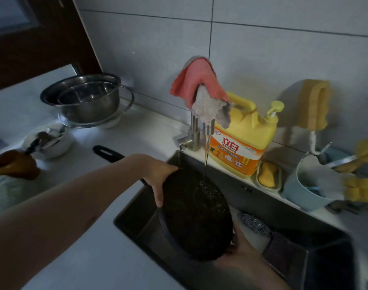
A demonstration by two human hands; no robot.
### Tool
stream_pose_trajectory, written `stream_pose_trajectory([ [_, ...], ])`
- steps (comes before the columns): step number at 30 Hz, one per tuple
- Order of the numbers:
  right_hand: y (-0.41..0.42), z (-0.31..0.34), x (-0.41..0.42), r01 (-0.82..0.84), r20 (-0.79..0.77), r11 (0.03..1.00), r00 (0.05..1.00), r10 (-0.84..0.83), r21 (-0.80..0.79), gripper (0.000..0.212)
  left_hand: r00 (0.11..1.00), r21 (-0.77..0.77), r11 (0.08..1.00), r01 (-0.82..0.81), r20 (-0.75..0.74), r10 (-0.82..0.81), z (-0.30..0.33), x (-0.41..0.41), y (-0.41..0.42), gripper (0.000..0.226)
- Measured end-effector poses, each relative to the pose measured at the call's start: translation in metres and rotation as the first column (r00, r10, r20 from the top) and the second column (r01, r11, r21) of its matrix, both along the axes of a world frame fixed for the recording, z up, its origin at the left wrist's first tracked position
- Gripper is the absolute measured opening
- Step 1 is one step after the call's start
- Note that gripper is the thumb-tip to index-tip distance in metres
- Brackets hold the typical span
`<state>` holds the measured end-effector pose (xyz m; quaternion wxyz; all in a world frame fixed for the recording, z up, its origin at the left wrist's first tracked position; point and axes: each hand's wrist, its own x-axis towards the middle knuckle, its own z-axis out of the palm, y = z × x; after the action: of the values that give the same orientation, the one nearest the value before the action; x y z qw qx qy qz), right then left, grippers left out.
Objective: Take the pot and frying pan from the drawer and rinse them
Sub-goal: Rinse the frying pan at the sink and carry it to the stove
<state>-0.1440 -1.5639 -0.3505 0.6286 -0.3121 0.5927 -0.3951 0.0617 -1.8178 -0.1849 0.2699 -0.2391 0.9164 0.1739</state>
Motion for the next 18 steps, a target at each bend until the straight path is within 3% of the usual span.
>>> stream_pose_trajectory([
  [4, -0.002, -0.006, 0.012, 0.136, 0.001, 0.984, 0.991, -0.136, -0.111, 0.144, 0.991, 0.022, 0.991, -0.13, -0.007, 0.13, 0.015, -0.004, 0.007, 0.122],
  [9, -0.007, 0.035, -0.017, 0.138, -0.246, 0.938, 0.944, -0.222, -0.317, 0.144, 0.928, -0.01, 0.98, -0.201, -0.321, 0.187, -0.001, 0.008, 0.021, 0.131],
  [12, -0.009, 0.078, -0.046, 0.015, -0.347, 0.933, 0.926, -0.148, -0.36, 0.137, 0.862, 0.072, 0.949, -0.306, -0.403, 0.308, -0.02, 0.012, 0.033, 0.132],
  [15, -0.013, 0.123, -0.074, -0.17, -0.504, 0.939, 0.864, -0.005, -0.299, 0.132, 0.782, 0.265, 0.894, -0.36, -0.437, 0.445, -0.044, 0.01, 0.045, 0.127],
  [18, -0.016, 0.149, -0.098, -0.303, -0.558, 0.937, 0.814, 0.16, -0.173, 0.125, 0.786, 0.426, 0.808, -0.407, -0.287, 0.547, -0.066, 0.01, 0.057, 0.127],
])
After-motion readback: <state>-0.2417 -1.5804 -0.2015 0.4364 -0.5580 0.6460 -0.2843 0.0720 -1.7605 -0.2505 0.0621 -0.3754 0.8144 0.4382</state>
